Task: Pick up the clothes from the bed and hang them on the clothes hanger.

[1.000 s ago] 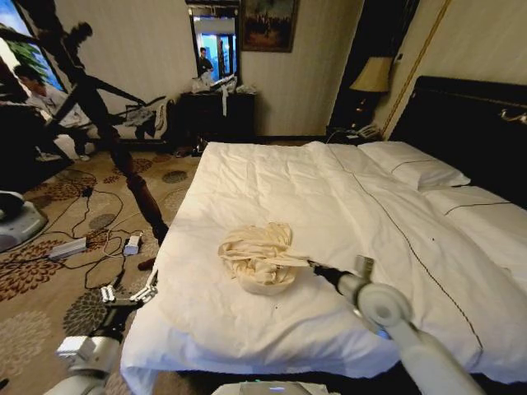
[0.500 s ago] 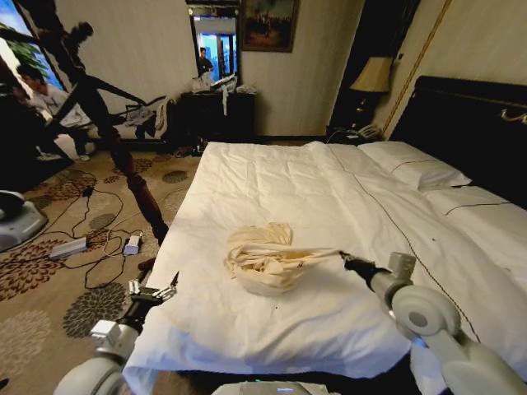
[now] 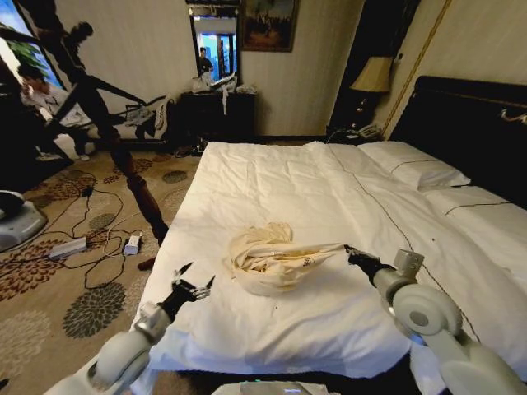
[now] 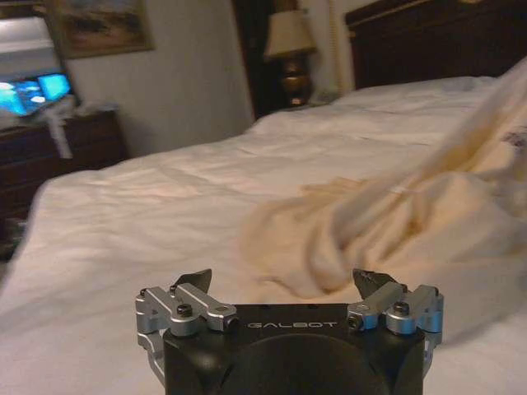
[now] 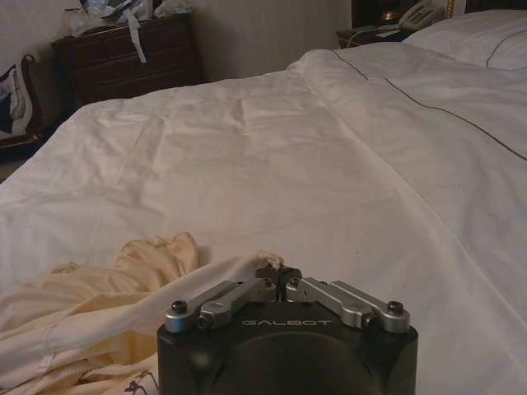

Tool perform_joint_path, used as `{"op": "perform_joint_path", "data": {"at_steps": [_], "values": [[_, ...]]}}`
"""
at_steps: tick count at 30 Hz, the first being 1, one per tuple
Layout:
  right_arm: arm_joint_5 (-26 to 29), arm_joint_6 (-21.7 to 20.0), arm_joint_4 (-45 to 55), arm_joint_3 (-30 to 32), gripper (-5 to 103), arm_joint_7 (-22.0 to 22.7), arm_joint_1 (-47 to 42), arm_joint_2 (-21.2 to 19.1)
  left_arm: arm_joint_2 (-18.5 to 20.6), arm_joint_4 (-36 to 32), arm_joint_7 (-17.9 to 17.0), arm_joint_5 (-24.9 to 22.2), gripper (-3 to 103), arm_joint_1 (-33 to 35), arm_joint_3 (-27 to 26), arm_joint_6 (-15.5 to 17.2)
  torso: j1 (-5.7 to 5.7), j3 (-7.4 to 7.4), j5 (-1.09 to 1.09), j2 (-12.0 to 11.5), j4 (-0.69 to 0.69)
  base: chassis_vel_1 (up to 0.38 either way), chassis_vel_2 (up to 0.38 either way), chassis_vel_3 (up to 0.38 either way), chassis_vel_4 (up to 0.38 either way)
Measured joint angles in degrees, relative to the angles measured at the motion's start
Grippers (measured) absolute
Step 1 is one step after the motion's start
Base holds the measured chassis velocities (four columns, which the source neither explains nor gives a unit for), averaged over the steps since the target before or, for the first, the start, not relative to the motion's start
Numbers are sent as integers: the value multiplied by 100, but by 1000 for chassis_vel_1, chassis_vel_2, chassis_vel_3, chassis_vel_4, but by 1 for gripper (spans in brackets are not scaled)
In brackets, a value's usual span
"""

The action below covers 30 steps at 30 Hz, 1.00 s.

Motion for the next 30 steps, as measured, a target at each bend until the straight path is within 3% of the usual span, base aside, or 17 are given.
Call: {"op": "perform_joint_path", "data": {"at_steps": [5,8,12,14,24,30], "values": [[9,-14,-11,5,0,3,-3,2,-6,284,-62,-30,96,-790,916,-29,-1,0,0,0,0,0,0,0,0],[22,-19,-21,47,0,20,-23,-1,-238,563,-169,-4,94,-1401,1422,-102,0,0,0,0,-1,0,0,0,0],[27,-29,-19,83,0,41,-63,0,-524,806,-270,29,91,-1621,1504,-154,-1,0,-1,0,0,0,0,0,0],[29,-42,-17,113,0,47,-91,-2,-728,985,-342,109,81,-1677,1511,-212,0,0,0,0,0,0,0,0,0],[26,-53,-48,108,0,52,-59,9,-1189,1210,-584,-190,77,-1248,1280,-130,-1,-1,0,0,2,0,0,0,0],[109,-53,-4,182,0,80,-71,-55,-1712,1612,-793,-335,72,-1631,1402,-30,-1,-1,0,0,-1,0,0,0,0]]}}
